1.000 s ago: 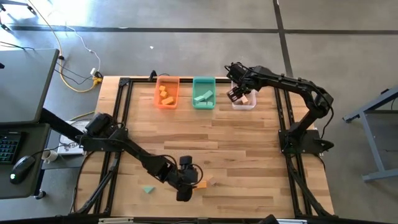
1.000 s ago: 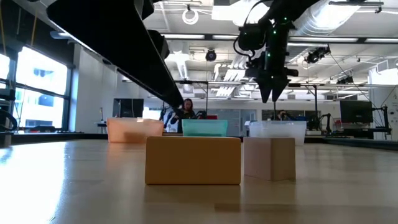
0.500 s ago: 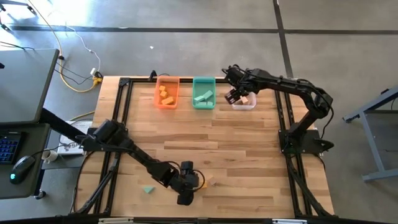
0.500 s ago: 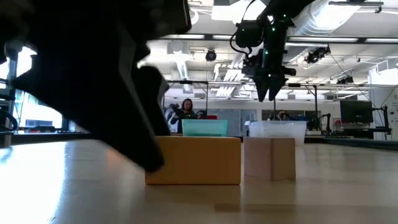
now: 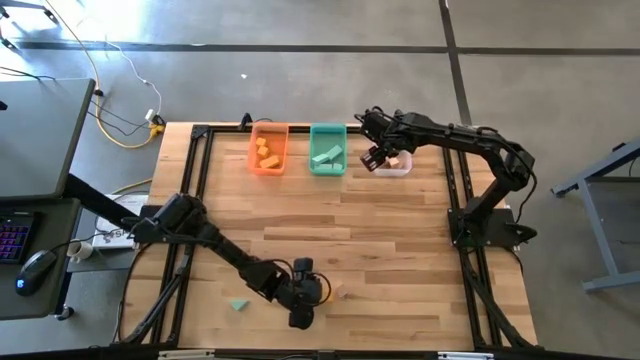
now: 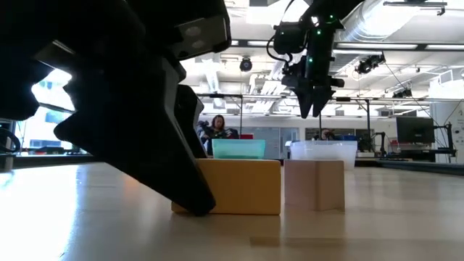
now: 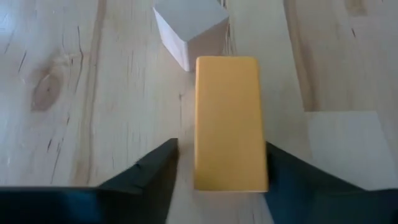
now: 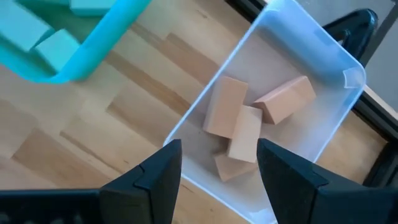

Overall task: Sort & place blocks by color
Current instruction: Put the orange block into the orange bin

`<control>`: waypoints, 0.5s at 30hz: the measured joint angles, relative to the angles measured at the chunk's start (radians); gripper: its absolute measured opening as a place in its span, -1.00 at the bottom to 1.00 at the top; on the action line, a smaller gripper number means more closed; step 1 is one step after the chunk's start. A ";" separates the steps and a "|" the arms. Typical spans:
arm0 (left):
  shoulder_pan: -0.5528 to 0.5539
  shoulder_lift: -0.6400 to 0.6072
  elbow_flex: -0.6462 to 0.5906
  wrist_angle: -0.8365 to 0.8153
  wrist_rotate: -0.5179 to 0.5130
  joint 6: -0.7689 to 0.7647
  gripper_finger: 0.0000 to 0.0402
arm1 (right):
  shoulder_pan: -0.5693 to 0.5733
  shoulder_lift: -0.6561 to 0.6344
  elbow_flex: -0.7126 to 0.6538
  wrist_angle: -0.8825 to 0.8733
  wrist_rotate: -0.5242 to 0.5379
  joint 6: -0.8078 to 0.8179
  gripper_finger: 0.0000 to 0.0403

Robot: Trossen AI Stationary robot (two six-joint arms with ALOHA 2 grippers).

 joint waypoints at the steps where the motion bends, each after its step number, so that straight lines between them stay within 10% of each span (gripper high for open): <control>1: 0.002 0.000 0.000 0.000 0.003 0.011 -0.11 | 0.005 0.000 0.000 0.000 0.000 -0.012 -0.03; 6: 0.017 -0.002 0.001 -0.006 0.032 0.048 -0.48 | 0.040 0.000 0.000 -0.001 0.000 -0.045 -0.03; 15: 0.040 -0.049 0.000 -0.127 0.033 0.082 -0.48 | 0.134 -0.053 -0.001 -0.011 0.003 -0.062 -0.03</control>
